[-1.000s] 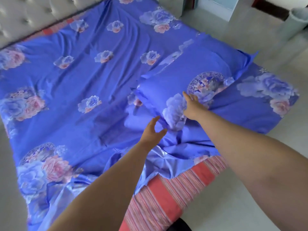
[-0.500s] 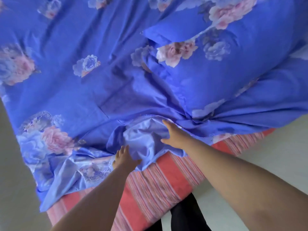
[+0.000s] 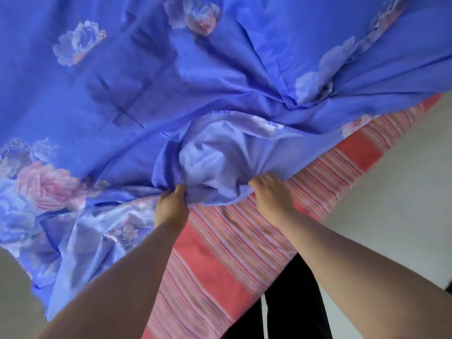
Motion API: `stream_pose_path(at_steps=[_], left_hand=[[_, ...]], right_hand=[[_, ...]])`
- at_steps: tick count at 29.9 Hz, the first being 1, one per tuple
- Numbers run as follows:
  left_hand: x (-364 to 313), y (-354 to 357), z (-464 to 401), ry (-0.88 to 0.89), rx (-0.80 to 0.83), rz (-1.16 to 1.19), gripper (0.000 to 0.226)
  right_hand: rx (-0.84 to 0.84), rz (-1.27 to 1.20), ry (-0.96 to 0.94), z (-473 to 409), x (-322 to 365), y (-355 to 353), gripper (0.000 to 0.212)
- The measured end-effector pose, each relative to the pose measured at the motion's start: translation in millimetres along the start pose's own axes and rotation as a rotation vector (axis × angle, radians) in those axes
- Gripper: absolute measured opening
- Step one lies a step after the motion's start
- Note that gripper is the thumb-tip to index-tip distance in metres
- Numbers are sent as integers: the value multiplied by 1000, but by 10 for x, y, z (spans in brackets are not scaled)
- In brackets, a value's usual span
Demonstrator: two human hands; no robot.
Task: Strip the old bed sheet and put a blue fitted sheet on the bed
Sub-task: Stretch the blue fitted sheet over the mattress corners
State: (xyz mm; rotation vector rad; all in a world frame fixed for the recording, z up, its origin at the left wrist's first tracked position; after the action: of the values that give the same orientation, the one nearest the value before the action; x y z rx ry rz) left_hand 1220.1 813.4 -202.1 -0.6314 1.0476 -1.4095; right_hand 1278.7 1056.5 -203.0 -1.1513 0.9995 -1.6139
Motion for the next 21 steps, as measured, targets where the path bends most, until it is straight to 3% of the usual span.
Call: stream_pose_path(at_steps=[2, 4, 8, 10, 13, 15, 17, 19, 21], left_hand=[[56, 60, 224, -15, 148, 100, 28], [130, 150, 634, 13, 227, 54, 37], [112, 298, 1242, 30, 263, -17, 74], [98, 374, 1310, 24, 247, -52, 92], [128, 512, 1293, -5, 244, -93, 100], [177, 584, 1245, -62, 235, -71, 108], [296, 661, 1204, -207, 208, 190, 122], [434, 743, 1188, -431, 122, 564, 118], [511, 688, 1148, -433, 11, 529, 115]], right_hand=[[15, -41, 161, 273, -54, 40, 33], [-48, 7, 235, 584, -107, 46, 42], [-81, 45, 230, 955, -92, 38, 26], [38, 25, 268, 1025, -85, 69, 23], [354, 39, 343, 1011, -61, 150, 32], [431, -30, 389, 875, -19, 117, 31], [318, -77, 384, 639, 20, 13, 34], [178, -98, 359, 400, 36, -67, 43], [145, -93, 344, 195, 29, -71, 62]])
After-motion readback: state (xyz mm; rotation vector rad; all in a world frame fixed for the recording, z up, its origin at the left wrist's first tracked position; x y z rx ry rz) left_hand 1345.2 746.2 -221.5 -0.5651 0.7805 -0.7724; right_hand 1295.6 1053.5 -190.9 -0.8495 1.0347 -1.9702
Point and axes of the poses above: each hand's wrist, its own z-axis away from the middle knuckle, its own y-axis out of the palm, x = y × z, the point moved 4 cm from there along -z, towards the middle knuckle, and after that the axes turned 7 degrees about y, right-handed, at the moved point
